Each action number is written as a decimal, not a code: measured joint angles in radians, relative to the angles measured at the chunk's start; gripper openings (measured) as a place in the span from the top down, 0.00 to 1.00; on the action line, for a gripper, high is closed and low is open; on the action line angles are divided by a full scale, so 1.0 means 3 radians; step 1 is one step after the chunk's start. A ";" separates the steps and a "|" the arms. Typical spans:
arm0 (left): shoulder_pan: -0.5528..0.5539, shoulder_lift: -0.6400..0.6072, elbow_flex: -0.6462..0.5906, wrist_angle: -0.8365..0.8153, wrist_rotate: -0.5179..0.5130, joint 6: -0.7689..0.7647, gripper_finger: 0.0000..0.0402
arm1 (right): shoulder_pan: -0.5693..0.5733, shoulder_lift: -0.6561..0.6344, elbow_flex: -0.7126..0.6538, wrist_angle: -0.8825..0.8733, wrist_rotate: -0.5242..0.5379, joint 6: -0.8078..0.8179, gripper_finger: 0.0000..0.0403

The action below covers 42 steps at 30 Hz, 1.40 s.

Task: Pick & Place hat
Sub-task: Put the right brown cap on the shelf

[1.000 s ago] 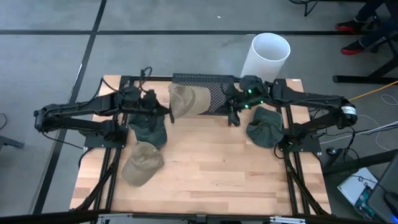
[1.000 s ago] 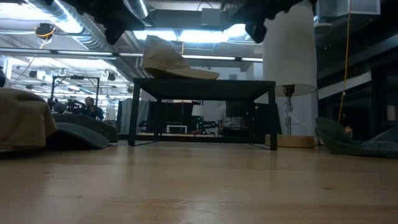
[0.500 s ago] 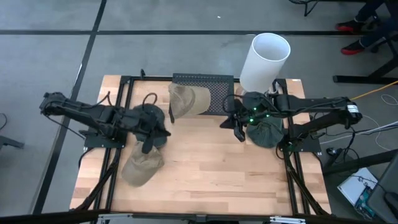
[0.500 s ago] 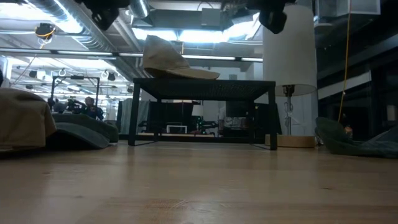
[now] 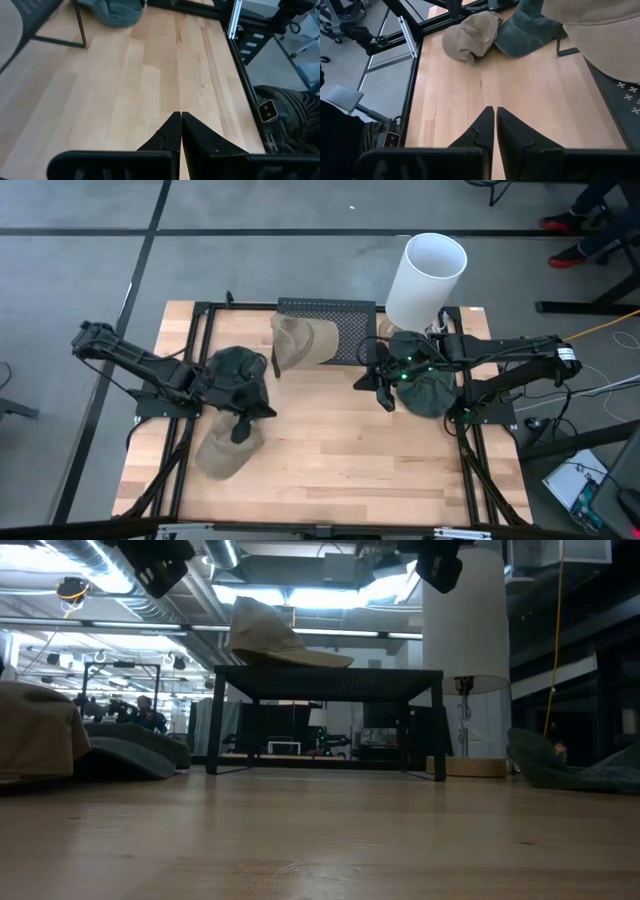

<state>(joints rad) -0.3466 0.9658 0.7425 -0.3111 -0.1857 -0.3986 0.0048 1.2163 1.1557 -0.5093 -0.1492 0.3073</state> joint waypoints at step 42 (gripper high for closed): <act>-0.0128 0.0951 0.0009 0.0829 -0.2117 0.0063 0.99 | 0.0087 -0.0009 0.0000 -0.0210 0.0064 -0.0468 0.95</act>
<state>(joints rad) -0.3849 1.2511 0.7452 -0.0624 -0.8207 -0.3798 0.0309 1.2135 1.1557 -0.5724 -0.1300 0.1670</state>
